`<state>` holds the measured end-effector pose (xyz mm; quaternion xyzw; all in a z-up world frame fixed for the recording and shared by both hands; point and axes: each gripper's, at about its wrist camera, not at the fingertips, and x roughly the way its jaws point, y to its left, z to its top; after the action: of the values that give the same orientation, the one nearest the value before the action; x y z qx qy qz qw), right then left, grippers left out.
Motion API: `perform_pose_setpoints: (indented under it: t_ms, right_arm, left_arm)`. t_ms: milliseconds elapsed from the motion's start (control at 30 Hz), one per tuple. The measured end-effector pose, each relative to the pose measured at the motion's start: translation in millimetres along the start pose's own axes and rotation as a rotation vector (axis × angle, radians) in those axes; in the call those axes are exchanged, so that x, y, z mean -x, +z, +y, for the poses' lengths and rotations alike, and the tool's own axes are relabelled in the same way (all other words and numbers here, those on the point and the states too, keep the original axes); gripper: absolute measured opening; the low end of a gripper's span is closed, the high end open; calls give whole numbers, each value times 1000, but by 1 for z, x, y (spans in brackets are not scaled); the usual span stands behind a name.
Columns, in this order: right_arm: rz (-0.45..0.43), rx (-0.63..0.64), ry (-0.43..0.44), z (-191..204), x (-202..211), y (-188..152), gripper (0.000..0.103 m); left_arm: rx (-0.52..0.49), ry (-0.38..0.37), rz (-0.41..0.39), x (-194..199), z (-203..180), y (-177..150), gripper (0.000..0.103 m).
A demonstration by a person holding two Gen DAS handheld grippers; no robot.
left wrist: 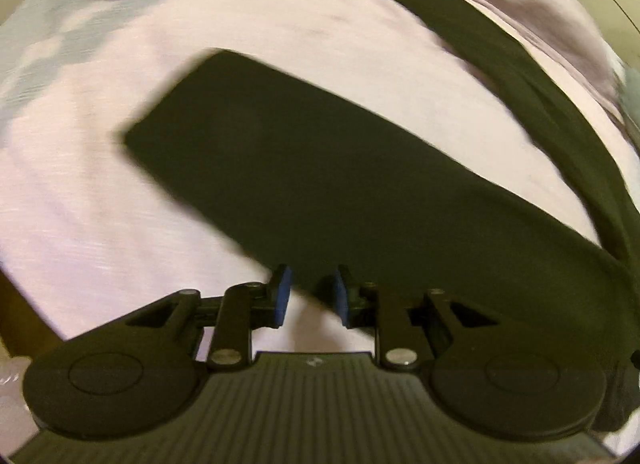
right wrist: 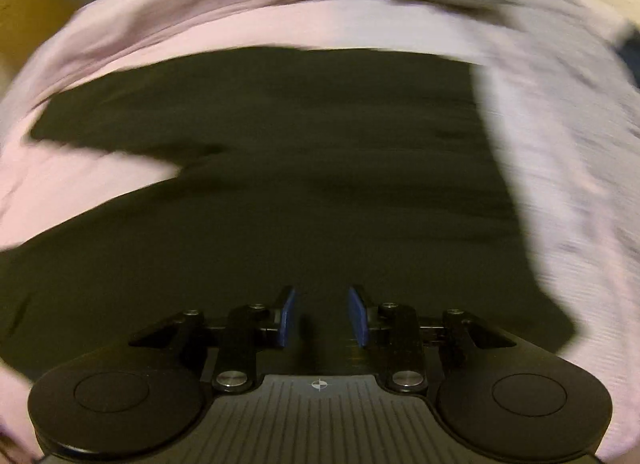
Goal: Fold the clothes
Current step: 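Open the right gripper to release the hem while the left gripper holds the edge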
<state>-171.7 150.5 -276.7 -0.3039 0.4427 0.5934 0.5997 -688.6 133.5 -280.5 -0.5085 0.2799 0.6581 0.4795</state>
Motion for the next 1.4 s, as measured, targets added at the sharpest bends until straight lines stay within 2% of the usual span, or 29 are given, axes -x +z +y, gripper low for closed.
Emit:
perform_pose_setpoints:
  t_ms: [100, 167, 333, 467, 567, 600, 733, 833, 1033, 1100, 1200, 1267, 1400]
  right_arm:
    - [16, -14, 111, 57, -14, -5, 33]
    - [35, -54, 159, 84, -23, -8, 33]
    - [92, -124, 181, 123, -39, -18, 33]
    - [78, -154, 98, 118, -41, -20, 33]
    - [87, -268, 48, 97, -37, -24, 33]
    - [92, -311, 40, 90, -36, -25, 33]
    - [106, -446, 12, 69, -32, -37, 33]
    - [116, -472, -6, 69, -32, -47, 33]
    - [120, -419, 3, 77, -27, -58, 33]
    - [125, -429, 14, 74, -28, -60, 33]
    - [135, -471, 25, 69, -39, -59, 36]
    - [121, -474, 26, 71, -38, -62, 41]
    - [87, -499, 7, 77, -31, -69, 41]
  left_arm:
    - [94, 11, -36, 3, 48, 18, 22]
    - [120, 12, -65, 4, 72, 31, 26]
    - [29, -23, -97, -7, 112, 68, 27]
    - [-91, -112, -45, -31, 126, 96, 27]
    - [-144, -203, 26, -51, 133, 109, 26]
    - [-153, -234, 49, -56, 135, 113, 20]
    - [-129, -343, 106, -65, 151, 128, 6]
    - [-92, -421, 139, -68, 163, 136, 4]
    - [-7, -591, 147, -58, 179, 141, 4]
    - [13, -615, 152, -55, 177, 140, 5]
    - [-4, -587, 172, -63, 169, 141, 15]
    - [-25, -557, 207, -76, 163, 141, 15]
    - [-82, -635, 274, -94, 159, 154, 13]
